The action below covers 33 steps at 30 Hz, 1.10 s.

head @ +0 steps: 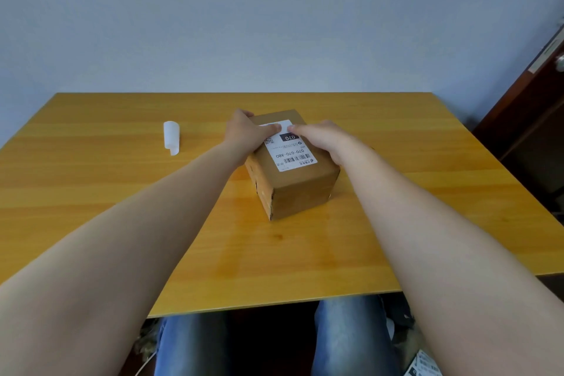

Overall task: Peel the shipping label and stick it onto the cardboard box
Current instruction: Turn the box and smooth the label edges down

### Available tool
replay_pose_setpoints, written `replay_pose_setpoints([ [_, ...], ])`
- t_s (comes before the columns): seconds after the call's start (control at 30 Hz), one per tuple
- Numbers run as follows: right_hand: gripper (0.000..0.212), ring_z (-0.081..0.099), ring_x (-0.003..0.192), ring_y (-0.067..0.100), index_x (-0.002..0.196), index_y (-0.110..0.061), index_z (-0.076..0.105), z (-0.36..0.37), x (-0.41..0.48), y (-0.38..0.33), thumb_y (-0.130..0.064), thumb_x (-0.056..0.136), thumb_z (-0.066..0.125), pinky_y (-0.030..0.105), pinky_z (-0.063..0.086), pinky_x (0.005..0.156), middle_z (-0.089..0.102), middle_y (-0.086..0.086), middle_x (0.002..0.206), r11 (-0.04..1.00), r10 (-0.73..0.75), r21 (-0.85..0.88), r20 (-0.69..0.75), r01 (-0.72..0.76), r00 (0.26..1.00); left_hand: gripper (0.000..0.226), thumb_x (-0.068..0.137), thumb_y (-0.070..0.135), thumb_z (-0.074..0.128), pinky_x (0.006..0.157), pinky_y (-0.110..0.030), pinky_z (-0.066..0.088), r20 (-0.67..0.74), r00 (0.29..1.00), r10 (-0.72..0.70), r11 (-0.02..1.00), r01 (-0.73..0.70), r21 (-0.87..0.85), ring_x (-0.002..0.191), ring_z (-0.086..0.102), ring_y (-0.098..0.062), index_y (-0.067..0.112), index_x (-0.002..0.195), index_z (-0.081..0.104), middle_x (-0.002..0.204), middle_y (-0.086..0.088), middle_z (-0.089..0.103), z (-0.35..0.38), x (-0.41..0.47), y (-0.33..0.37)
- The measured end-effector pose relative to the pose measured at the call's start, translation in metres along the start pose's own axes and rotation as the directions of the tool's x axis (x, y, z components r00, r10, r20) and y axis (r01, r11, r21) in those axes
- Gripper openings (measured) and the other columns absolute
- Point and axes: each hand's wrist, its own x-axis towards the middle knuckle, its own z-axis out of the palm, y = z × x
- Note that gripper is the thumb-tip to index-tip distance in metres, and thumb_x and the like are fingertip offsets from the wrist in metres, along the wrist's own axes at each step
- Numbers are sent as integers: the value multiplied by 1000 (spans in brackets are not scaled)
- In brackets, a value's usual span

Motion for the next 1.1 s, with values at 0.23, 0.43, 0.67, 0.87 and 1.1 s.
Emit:
replay_pose_setpoints([
  [0.23, 39, 78, 98, 27, 119, -18, 73, -4, -6, 7, -32, 86, 86, 43, 63, 88, 81, 6, 108, 1000, -15, -23, 111, 17, 994, 117, 68, 46, 94, 95, -38, 50, 145, 986, -80, 990, 61, 130, 129, 53, -29, 19, 160, 26, 148, -7, 49, -3, -7, 7],
  [0.43, 37, 78, 103, 29, 120, -18, 73, -11, -10, 12, -28, 86, 86, 53, 60, 98, 81, 7, 108, 1000, 10, -20, 161, -7, 987, 135, 59, 40, 100, 111, -49, 47, 249, 965, -82, 994, 62, 90, 133, 53, -31, 23, 163, 16, 153, -9, 47, -9, -9, 3],
  [0.67, 47, 77, 104, 28, 120, -26, 74, -12, -10, 14, -31, 78, 94, 57, 58, 98, 82, 3, 109, 999, -7, -48, 166, 15, 986, 116, 68, 39, 96, 89, -36, 45, 180, 983, -46, 993, 25, 117, 120, 52, -25, 7, 156, 26, 140, -8, 53, -3, -15, 3],
  [0.87, 50, 77, 100, 26, 123, -24, 72, -10, -11, 10, -31, 78, 94, 56, 58, 97, 81, 2, 106, 998, -16, -62, 151, 25, 988, 114, 64, 39, 97, 102, -42, 54, 168, 986, -19, 996, 4, 87, 122, 59, -25, 11, 154, 32, 138, -7, 58, -7, -15, -2],
  [1.1, 55, 77, 95, 24, 122, -20, 72, -6, -8, 9, -35, 75, 96, 51, 61, 93, 81, 3, 106, 999, -2, -37, 118, 6, 993, 107, 65, 42, 97, 101, -42, 55, 128, 992, -15, 996, 4, 85, 119, 62, -25, 12, 150, 39, 134, -6, 61, -7, -11, -3],
])
